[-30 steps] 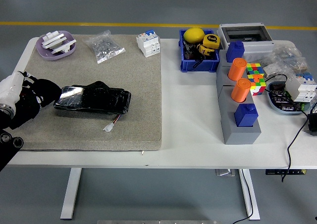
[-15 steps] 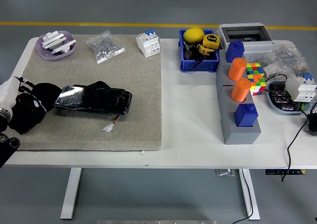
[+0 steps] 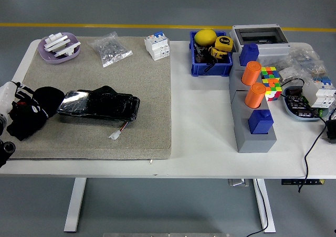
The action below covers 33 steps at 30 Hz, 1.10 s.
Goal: Pick the rag up,wipe the panel,place it on the desk
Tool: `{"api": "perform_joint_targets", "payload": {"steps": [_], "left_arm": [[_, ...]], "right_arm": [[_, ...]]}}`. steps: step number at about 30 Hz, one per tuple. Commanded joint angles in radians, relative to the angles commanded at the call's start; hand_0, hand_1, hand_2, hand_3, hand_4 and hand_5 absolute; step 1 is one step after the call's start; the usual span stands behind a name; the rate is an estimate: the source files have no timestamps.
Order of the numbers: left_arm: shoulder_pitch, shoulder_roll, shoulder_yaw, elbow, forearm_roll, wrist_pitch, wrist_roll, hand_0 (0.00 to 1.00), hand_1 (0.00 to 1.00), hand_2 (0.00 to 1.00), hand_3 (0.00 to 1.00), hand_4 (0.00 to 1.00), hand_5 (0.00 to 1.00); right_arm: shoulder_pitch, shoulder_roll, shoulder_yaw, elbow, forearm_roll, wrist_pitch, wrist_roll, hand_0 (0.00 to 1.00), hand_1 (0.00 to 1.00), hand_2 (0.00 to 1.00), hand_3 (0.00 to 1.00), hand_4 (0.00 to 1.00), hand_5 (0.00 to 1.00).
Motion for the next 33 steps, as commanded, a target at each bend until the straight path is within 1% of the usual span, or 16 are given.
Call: {"api": "perform_joint_targets", "payload": {"steps": [3,5,6,11,12,17,18,23,24,27,29,30,31,33], "left_arm": [[0.009,0.006,-0.021,-0.024,-0.044,-0.023,0.003,0.518,0.719,0.72,0.642,0.957,0.248],[0.012,0.01,-0.035,-0.036,-0.067,-0.027,-0.002,0.518,0.719,0.72,0.642,0.957,0.248],[0.012,0.011,-0.04,-0.039,-0.075,-0.029,-0.003,0.575,0.766,0.755,0.735,0.998,0.375],[0.013,0.016,-0.061,-0.026,-0.097,-0.03,-0.014,0.575,0.766,0.755,0.735,0.998,0.375],[0.014,0.017,-0.062,-0.023,-0.098,-0.03,-0.013,0.645,0.81,0.812,0.77,0.998,0.496],[0.019,0.02,-0.082,-0.02,-0.115,-0.036,-0.019,0.645,0.81,0.812,0.77,0.998,0.496],[0.02,0.021,-0.087,-0.022,-0.118,-0.037,-0.019,0.713,0.825,0.832,0.782,0.998,0.596],[0.027,0.024,-0.115,-0.038,-0.126,-0.041,-0.02,0.713,0.825,0.832,0.782,0.998,0.596],[0.03,0.026,-0.124,-0.042,-0.128,-0.043,-0.021,0.794,0.828,0.835,0.781,0.998,0.603],[0.042,0.028,-0.154,-0.058,-0.136,-0.034,-0.037,0.794,0.828,0.835,0.781,0.998,0.603],[0.048,0.028,-0.175,-0.067,-0.152,-0.029,-0.047,0.794,0.828,0.835,0.781,0.998,0.603],[0.053,0.029,-0.186,-0.073,-0.168,-0.023,-0.057,0.828,0.827,0.828,0.774,0.998,0.609],[0.059,0.029,-0.199,-0.081,-0.182,-0.021,-0.065,0.828,0.827,0.828,0.774,0.998,0.609],[0.076,0.028,-0.233,-0.104,-0.229,-0.016,-0.09,0.828,0.827,0.828,0.774,0.998,0.609]], "right_arm": [[0.0,0.0,0.002,0.0,-0.002,0.0,-0.001,0.711,0.526,0.639,0.627,0.998,0.555],[-0.001,0.001,0.001,0.0,0.0,0.001,-0.001,0.711,0.526,0.639,0.627,0.998,0.555],[-0.001,0.001,0.0,0.0,0.002,0.002,0.0,0.711,0.525,0.639,0.626,0.998,0.555],[-0.001,0.004,-0.007,0.0,0.009,0.004,0.003,0.711,0.525,0.639,0.626,0.998,0.555],[0.0,0.004,-0.006,-0.001,0.009,0.004,0.003,0.712,0.525,0.638,0.626,0.998,0.554],[0.0,0.004,-0.005,-0.001,0.011,0.001,0.003,0.712,0.525,0.638,0.626,0.998,0.554],[0.0,0.004,-0.003,-0.001,0.009,0.001,0.002,0.712,0.524,0.638,0.626,0.998,0.555],[0.001,0.004,-0.009,-0.002,0.017,0.001,0.005,0.712,0.524,0.638,0.626,0.998,0.555],[0.001,0.005,-0.011,-0.002,0.02,0.001,0.006,0.712,0.524,0.638,0.627,0.998,0.555],[0.001,0.008,-0.014,-0.002,0.024,0.001,0.008,0.712,0.524,0.638,0.627,0.998,0.555],[0.001,0.009,-0.013,-0.002,0.022,0.001,0.006,0.712,0.524,0.638,0.627,0.998,0.555],[0.001,0.009,-0.015,-0.002,0.025,0.001,0.007,0.712,0.523,0.64,0.627,0.998,0.554],[0.001,0.01,-0.016,-0.002,0.026,0.001,0.008,0.712,0.523,0.64,0.627,0.998,0.554],[0.002,0.01,-0.02,-0.002,0.03,0.0,0.009,0.712,0.523,0.64,0.627,0.998,0.554]]}}
